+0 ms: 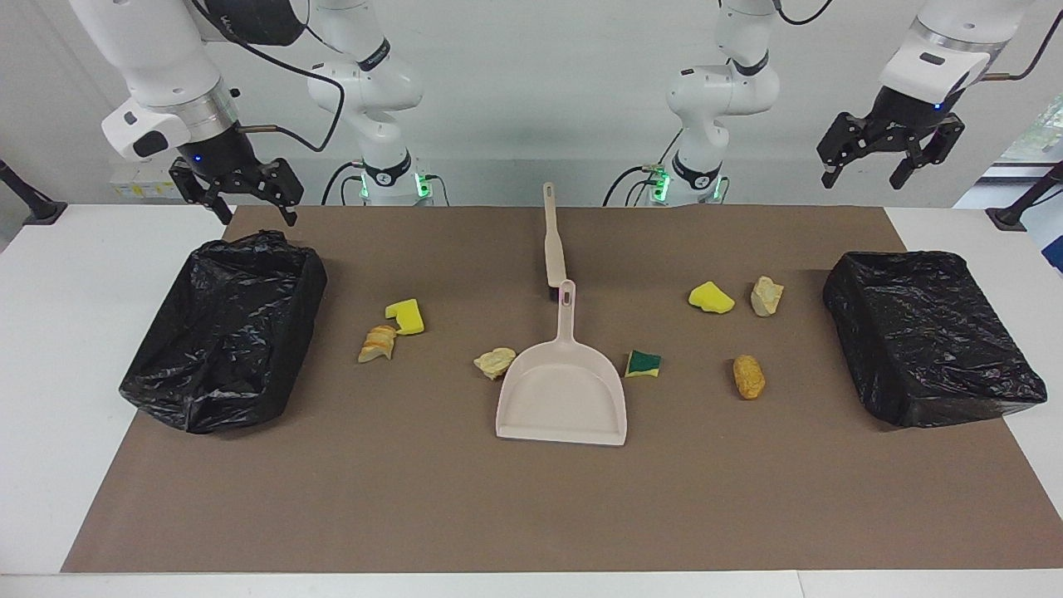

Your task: Sweep and dump trash in bin

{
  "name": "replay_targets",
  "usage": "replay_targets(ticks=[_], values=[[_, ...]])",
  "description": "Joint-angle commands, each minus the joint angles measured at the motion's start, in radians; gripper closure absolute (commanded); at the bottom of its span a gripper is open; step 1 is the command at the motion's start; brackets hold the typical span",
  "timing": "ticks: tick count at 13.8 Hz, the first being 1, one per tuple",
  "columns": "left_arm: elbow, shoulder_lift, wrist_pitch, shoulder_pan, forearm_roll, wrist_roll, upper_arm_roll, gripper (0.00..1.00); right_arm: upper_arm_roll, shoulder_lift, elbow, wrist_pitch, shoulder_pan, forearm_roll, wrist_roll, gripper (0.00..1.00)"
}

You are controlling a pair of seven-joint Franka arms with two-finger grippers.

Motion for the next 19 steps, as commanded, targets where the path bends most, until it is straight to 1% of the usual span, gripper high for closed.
replay_targets(ticks=[1,4,8,10,13,19], values=[[-0.012,-0.015,-0.017,0.007,-0.009,0.015,-0.003,0.00,0.005,-0.010,-0.003,-0.011,-0.002,0.024,0.031,0.00],[-0.012,-0.015,-0.016,0.007,-0.009,0.012,-0.003,0.00,0.005,-0.010,-0.003,-0.011,-0.002,0.024,0.031,0.00],[-0.010,-0.013,-0.001,-0.002,-0.008,0.001,-0.004,0.00,0.055,-0.016,-0.019,0.001,0.000,0.024,0.042,0.00],[-0.012,-0.015,-0.002,-0.002,-0.008,-0.002,-0.009,0.00,0.074,-0.016,-0.051,0.034,0.001,0.091,0.100,0.00],[-0.018,-0.016,0.004,-0.002,-0.009,0.000,-0.021,0.00,0.080,0.007,-0.081,0.097,0.108,0.106,0.241,0.00],[-0.096,-0.058,0.055,-0.019,-0.012,0.000,-0.049,0.00,0.080,0.155,-0.078,0.266,0.326,0.102,0.573,0.00]])
